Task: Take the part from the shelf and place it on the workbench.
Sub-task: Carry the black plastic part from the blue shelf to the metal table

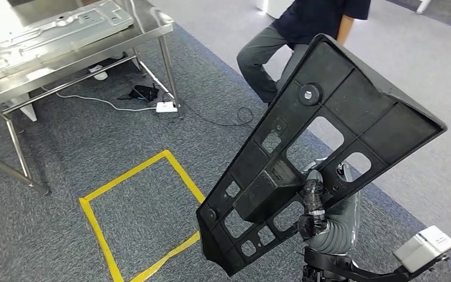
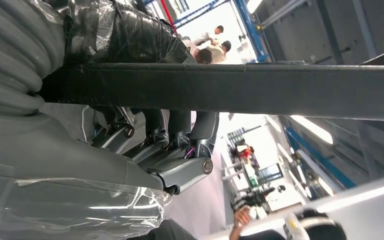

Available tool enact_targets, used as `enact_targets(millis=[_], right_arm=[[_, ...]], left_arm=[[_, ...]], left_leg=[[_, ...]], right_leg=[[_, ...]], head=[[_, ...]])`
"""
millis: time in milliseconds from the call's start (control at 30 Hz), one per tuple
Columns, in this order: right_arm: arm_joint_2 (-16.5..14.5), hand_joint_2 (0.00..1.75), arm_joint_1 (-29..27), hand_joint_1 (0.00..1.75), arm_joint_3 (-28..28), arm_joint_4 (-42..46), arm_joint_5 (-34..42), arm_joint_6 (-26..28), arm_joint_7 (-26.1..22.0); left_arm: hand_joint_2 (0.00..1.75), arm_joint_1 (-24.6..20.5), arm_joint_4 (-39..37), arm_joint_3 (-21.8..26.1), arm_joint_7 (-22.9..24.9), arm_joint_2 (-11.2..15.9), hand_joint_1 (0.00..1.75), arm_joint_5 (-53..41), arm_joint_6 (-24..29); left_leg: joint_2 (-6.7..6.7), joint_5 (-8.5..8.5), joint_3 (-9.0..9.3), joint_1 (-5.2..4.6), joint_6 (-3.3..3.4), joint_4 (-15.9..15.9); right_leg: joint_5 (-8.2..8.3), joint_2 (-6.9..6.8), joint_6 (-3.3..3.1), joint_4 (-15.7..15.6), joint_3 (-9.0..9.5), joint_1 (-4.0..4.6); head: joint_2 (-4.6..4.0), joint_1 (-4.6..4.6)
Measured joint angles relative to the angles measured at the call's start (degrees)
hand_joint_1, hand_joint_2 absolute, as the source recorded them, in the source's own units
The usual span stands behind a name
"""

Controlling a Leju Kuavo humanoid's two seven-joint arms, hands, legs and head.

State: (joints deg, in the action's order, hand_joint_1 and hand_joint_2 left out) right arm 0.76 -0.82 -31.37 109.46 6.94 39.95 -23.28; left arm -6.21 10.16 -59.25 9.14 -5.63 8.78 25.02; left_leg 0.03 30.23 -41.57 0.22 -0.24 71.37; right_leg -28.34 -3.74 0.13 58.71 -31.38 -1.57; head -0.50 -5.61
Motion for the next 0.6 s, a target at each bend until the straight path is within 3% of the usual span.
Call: enact_targets(millis=[67,133,233,267,333,400,433,467,500,567,600], right_arm=[[0.0,1.75,0.0,1.71,0.1,0.0,-0.1,0.0,0.0],[0.0,1.75,0.0,1.71,0.2,0.0,-0.1,0.0,0.0],[-0.1,1.75,0.0,1.71,0.2,0.0,-0.1,0.0,0.1],[-0.1,1.75,0.1,1.71,0.2,0.0,-0.1,0.0,0.1],[-0.1,1.75,0.1,1.71,0.2,0.0,-0.1,0.0,0.1],[-0.1,1.75,-0.1,1.71,0.3,-0.1,-0.1,0.0,0.2],[-0.1,1.75,-0.2,1.71,0.3,-0.2,-0.2,0.0,0.3],[-0.1,1.75,-0.3,1.71,0.4,-0.4,-0.2,0.1,0.4],[-0.1,1.75,-0.3,1.71,0.4,-0.4,-0.3,0.1,0.5],[-0.1,1.75,-0.3,1.71,0.4,-0.5,-0.4,0.1,0.5],[-0.1,1.75,-0.4,1.71,0.5,-0.5,-0.5,0.0,0.6]], left_arm=[[1.75,0.0,0.0,-0.4,0.0,0.0,0.0,-0.6,-0.4],[1.75,0.0,0.0,-0.9,0.0,0.0,0.0,-1.1,-0.6],[1.75,0.1,0.0,-1.5,0.0,-0.1,0.0,-1.2,-0.7],[1.75,0.1,0.0,-1.6,0.0,-0.1,0.0,-1.2,-0.7],[1.75,-0.1,0.0,-1.7,0.1,-0.1,0.0,-1.2,-0.6],[1.75,-0.2,0.0,-1.8,0.1,-0.1,0.0,-1.3,-0.6],[1.75,-0.2,0.0,-1.8,0.2,-0.1,0.0,-1.4,-0.6],[1.75,-0.2,0.0,-1.9,0.2,-0.1,0.0,-1.5,-0.6],[1.75,-0.2,0.0,-1.9,0.3,-0.1,0.0,-1.6,-0.6],[1.75,-0.2,0.0,-2.0,0.4,-0.2,0.0,-1.6,-0.6],[1.75,-0.3,0.0,-2.1,0.4,-0.3,0.0,-1.6,-0.6]], left_leg=[[1.89,-3.19,4.14,-0.24,0.41,-7.9],[2.99,-4.02,6.02,-0.58,1.18,-11.5],[1.45,-4.04,6.15,-0.62,2.33,-12.0],[0.84,-4.07,6.43,-0.53,2.66,-12.2],[-0.27,-4.15,6.99,-0.32,3.27,-12.7],[-1.5,-4.08,7.09,-0.43,3.63,-12.7],[-2.27,-4.03,7.13,-0.55,3.72,-12.7],[-3.1,-3.98,7.21,-0.67,3.77,-12.6],[-3.94,-3.92,7.35,-0.77,3.79,-12.6],[-5.42,-3.77,7.62,-0.81,3.73,-12.6],[-6.1,-3.7,7.6,-0.83,3.61,-12.5]], right_leg=[[-0.61,-0.94,0.48,0.1,0.58,0.16],[-0.99,-1.53,1.03,0.1,0.96,0.51],[-1.3,-2.31,1.94,-0.4,1.54,0.55],[-1.87,-1.79,2.22,0.1,1.55,0.45],[-4.31,0.65,2.44,4.2,-0.16,0.31],[-7.27,2.81,2.26,12.1,-4.56,0.48],[-7.71,3.24,2.11,15.0,-6.55,0.6],[-7.03,3.48,1.9,16.1,-7.72,0.73],[-5.12,3.75,1.61,14.6,-7.61,0.84],[-0.19,5.92,0.89,7.0,-4.98,1.0],[1.25,7.32,0.66,3.5,-3.65,1.01]], head=[[0.0,0.01],[0.0,0.13],[0.0,0.21],[0.0,0.28],[0.0,0.54],[0.0,0.78],[0.0,0.82],[0.0,0.83],[0.0,0.82],[0.0,0.84],[0.0,0.85]])
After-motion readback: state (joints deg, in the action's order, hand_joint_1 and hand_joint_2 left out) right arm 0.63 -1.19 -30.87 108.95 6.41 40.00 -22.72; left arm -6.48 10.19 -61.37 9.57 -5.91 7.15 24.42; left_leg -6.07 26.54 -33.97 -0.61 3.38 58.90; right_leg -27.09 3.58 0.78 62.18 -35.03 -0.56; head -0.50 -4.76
